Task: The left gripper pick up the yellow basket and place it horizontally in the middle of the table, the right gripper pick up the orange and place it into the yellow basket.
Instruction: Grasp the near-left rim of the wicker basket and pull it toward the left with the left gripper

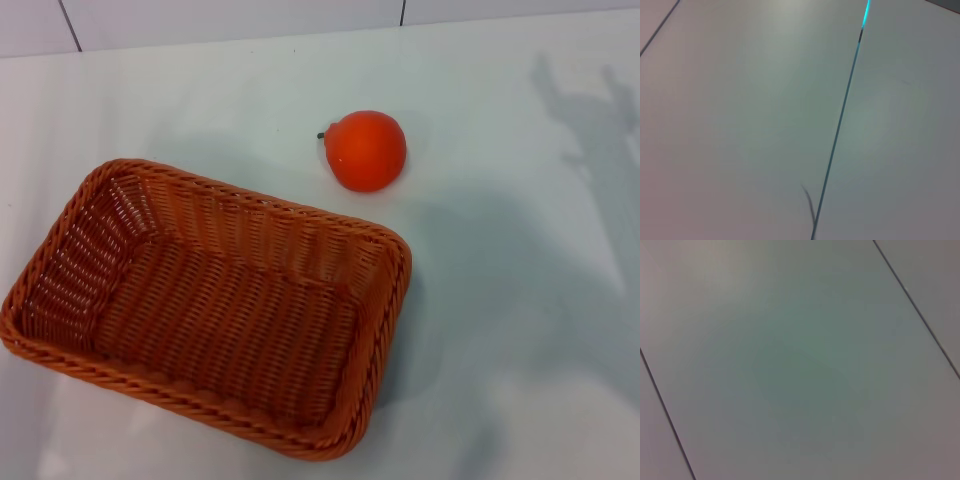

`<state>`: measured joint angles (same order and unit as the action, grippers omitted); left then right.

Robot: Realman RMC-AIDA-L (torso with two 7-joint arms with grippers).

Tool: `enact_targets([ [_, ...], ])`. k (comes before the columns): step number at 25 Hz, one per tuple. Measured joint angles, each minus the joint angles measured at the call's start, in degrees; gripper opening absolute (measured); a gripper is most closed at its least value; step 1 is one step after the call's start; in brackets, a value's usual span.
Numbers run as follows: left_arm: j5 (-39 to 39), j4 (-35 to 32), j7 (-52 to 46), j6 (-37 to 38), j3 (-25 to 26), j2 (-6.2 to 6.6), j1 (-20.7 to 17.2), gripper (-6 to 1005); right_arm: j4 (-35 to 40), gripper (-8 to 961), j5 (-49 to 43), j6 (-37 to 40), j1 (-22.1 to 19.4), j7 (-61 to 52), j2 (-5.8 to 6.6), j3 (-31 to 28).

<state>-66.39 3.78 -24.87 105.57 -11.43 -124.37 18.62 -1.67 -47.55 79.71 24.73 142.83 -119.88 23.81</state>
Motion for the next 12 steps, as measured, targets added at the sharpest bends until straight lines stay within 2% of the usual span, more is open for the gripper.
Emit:
enact_targets([
  [12,-0.03,0.00,0.00,-0.13,0.00,0.00,0.05,646,0.00,942,0.00,-0.58,-0.14,-0.01,0.00,-0.17],
])
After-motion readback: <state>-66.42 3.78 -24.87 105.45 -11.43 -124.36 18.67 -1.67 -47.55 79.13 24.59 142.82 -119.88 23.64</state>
